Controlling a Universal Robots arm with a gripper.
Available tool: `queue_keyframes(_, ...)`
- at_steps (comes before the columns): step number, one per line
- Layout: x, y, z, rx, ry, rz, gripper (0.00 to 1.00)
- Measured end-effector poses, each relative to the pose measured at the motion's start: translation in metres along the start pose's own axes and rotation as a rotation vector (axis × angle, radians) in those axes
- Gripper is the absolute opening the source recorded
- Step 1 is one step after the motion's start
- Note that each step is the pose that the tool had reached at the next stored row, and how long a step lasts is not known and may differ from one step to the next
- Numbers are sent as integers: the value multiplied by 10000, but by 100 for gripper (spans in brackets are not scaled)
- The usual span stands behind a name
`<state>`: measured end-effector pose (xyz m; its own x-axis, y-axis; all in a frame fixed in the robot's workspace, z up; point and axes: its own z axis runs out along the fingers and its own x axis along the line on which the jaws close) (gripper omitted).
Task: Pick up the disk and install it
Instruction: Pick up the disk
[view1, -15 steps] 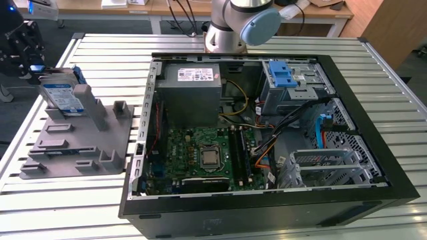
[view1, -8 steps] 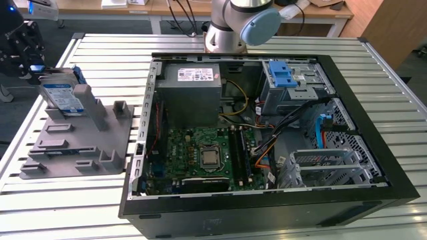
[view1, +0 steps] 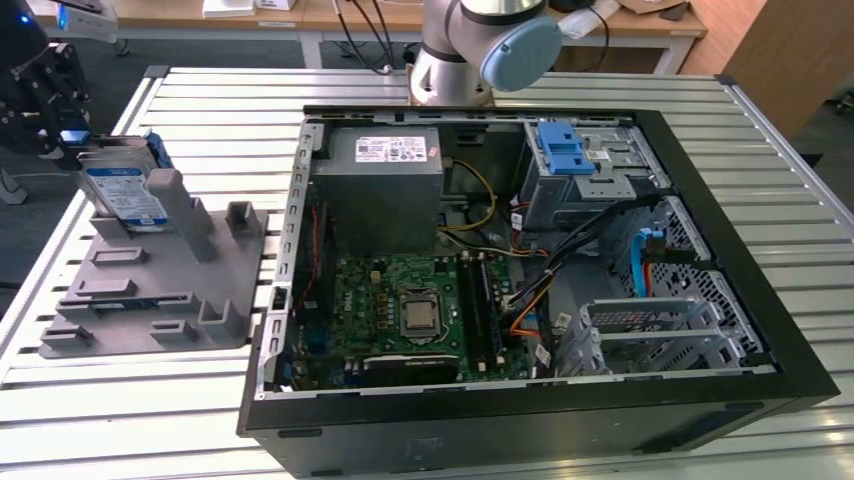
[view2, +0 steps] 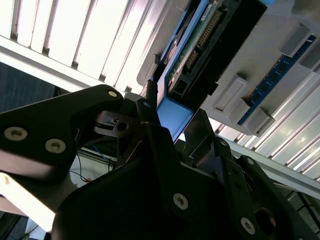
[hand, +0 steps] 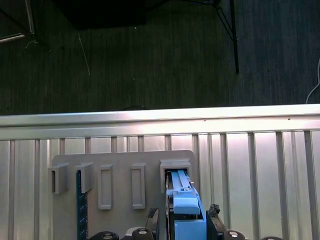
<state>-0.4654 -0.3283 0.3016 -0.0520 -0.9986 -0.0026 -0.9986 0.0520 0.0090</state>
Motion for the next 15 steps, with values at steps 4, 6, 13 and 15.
queue_keyframes(4, 0, 0, 15, 8, -2, 0, 49)
queue_keyframes(6, 1, 1, 35, 10, -1, -1, 49)
queue_keyframes(13, 5, 10, 80, 9, 0, -1, 49)
queue_keyframes(15, 5, 10, 83, 10, 0, -1, 47)
